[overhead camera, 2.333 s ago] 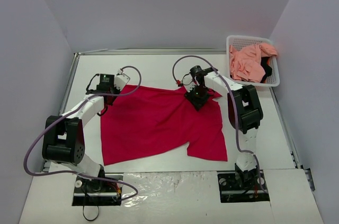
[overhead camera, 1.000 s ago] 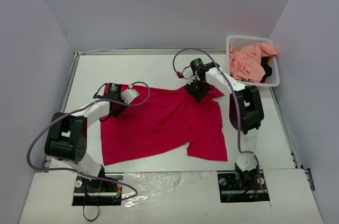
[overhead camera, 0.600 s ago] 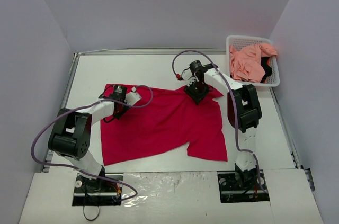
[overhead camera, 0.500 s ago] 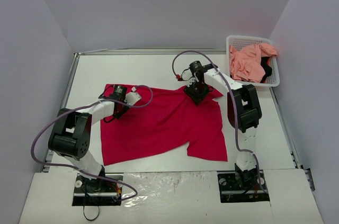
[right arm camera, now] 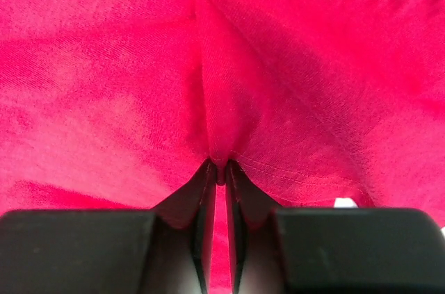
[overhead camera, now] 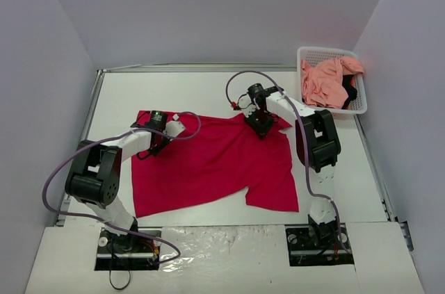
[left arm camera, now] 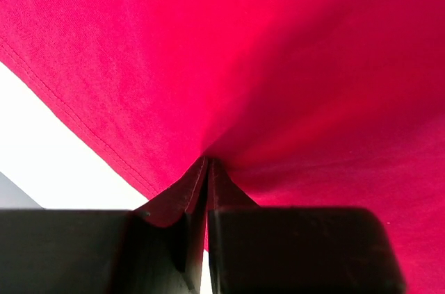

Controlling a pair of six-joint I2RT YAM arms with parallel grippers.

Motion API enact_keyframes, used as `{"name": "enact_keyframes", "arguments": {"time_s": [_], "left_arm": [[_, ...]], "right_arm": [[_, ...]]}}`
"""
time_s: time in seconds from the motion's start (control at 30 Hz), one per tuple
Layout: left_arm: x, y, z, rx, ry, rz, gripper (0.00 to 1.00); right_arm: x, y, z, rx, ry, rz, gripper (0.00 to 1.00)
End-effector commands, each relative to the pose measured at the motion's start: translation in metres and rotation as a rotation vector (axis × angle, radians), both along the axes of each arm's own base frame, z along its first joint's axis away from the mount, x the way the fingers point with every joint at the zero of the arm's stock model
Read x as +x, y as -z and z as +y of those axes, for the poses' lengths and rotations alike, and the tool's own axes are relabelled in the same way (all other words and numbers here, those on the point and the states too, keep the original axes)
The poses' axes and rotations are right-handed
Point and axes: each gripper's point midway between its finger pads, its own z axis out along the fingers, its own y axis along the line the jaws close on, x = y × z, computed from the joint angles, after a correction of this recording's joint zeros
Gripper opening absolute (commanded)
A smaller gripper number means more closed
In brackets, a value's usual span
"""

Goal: Fold and stack the t-shirts
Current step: Flatten out the tshirt

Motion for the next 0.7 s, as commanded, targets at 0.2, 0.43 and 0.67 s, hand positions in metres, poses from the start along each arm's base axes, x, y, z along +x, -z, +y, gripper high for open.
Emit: {"name": "enact_keyframes", "arguments": {"time_s": [0.2, 0.43, 0.67], "left_arm": [[-0.025, 0.014, 0.006, 0.049, -0.030, 0.195, 0.02], [-0.029, 0.017, 0.010, 0.084, -0.041, 0.272, 0.02], [-0.030, 0.016, 0.010, 0.078, -0.043, 0.248, 0.02]], "right_arm": [[-0.006, -0.018, -0.003, -0.014, -0.006, -0.007, 0.00], [0.002, -0.055, -0.010, 0.003, 0.016, -0.102, 0.00], [0.028, -0.102, -0.022, 0.025, 0.051, -0.235, 0.00]]}}
